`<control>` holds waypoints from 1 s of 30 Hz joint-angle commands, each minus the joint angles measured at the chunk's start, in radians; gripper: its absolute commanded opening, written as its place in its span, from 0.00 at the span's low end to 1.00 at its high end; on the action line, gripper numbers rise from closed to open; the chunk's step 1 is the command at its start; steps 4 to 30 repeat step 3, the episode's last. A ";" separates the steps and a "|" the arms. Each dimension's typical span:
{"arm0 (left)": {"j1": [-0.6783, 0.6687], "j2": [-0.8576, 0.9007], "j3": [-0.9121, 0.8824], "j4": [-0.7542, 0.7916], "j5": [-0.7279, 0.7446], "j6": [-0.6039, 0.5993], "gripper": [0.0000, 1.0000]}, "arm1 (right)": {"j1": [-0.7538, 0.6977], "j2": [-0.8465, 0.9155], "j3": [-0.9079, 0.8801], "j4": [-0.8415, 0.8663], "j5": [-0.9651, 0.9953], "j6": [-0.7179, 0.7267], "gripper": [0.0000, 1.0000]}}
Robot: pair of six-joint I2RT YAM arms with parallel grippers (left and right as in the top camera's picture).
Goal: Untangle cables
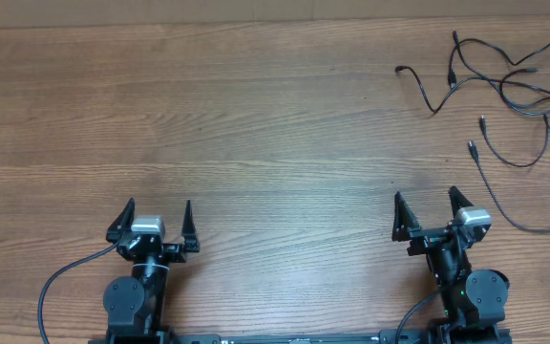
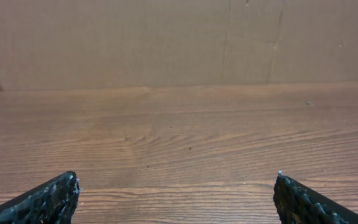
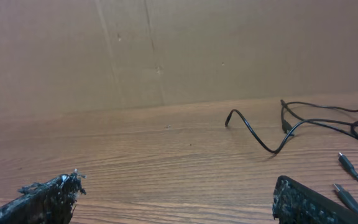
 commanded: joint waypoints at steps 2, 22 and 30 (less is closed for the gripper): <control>0.005 -0.009 -0.003 -0.002 -0.006 0.019 1.00 | 0.005 -0.010 -0.010 0.003 0.010 -0.004 1.00; 0.005 -0.009 -0.003 -0.002 -0.006 0.019 1.00 | 0.005 -0.010 -0.010 0.003 0.010 -0.004 1.00; 0.005 -0.009 -0.003 -0.002 -0.006 0.019 1.00 | 0.005 -0.010 -0.010 0.003 0.010 -0.004 1.00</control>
